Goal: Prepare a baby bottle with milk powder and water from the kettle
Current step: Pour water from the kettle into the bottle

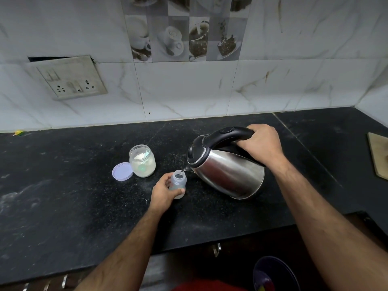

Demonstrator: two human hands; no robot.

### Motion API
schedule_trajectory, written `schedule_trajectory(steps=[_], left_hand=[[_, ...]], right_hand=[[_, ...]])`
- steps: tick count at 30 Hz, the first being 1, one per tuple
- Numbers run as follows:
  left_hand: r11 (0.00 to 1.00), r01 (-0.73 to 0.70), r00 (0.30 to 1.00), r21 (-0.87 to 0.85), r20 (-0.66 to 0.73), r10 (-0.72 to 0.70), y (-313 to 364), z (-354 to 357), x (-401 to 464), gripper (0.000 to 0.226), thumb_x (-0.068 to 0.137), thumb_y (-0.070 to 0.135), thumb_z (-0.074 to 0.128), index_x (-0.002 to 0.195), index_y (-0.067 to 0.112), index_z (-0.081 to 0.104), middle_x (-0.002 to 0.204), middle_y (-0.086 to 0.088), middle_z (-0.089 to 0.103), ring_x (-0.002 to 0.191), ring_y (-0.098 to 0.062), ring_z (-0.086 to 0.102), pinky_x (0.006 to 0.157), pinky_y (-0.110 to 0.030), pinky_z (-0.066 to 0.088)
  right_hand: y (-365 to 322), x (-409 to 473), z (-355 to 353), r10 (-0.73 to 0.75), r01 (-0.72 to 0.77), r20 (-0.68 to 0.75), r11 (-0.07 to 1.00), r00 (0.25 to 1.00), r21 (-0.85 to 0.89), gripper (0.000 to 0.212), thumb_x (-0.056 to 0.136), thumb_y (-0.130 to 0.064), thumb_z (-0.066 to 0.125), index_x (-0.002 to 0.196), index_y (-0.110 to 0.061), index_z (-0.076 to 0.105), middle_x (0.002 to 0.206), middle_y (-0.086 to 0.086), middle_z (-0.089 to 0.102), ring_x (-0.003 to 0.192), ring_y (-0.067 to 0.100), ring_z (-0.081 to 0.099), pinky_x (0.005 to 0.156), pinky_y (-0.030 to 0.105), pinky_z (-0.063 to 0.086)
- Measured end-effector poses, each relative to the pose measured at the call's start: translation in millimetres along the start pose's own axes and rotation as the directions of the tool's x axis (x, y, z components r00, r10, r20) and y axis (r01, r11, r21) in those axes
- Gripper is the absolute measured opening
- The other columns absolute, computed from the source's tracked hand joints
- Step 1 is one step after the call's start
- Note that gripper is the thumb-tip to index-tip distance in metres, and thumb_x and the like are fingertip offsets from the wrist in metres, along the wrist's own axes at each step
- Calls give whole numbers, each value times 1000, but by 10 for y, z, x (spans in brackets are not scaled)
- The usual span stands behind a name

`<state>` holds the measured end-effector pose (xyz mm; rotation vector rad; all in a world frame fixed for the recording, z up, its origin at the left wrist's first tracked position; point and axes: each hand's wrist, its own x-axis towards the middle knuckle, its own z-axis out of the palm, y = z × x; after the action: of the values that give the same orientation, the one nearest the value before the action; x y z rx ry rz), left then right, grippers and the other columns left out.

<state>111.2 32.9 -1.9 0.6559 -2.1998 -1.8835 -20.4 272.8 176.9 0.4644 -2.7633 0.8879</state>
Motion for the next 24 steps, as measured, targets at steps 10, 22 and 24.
schedule_trajectory(steps=[10, 22, 24], left_hand=[[1000, -5, 1000, -7, 16, 5, -10, 8, -3, 56, 69, -3, 84, 111, 27, 60, 116, 2, 69, 112, -16, 64, 105, -39, 48], [1000, -1, 1000, -9, 15, 1, -43, 15, 10, 56, 69, -2, 83, 111, 26, 61, 117, 1, 69, 111, -15, 64, 104, -36, 48], [1000, -3, 1000, -6, 15, 3, -52, 16, 18, 56, 68, -2, 84, 109, 29, 61, 116, 3, 70, 111, -15, 64, 103, -34, 49]], right_hand=[[-9, 6, -19, -12, 12, 6, 1000, 1000, -11, 20, 66, -34, 74, 63, -19, 62, 55, -4, 61, 58, 13, 59, 55, 28, 43], [-22, -14, -6, -15, 15, 18, 1000, 1000, 2, 20, 66, -34, 74, 59, -21, 59, 53, -6, 59, 56, 10, 57, 49, 26, 35], [-17, -14, 3, -16, 16, 16, 1000, 1000, -12, 21, 66, -33, 75, 60, -20, 60, 54, -5, 60, 56, 12, 58, 49, 27, 37]])
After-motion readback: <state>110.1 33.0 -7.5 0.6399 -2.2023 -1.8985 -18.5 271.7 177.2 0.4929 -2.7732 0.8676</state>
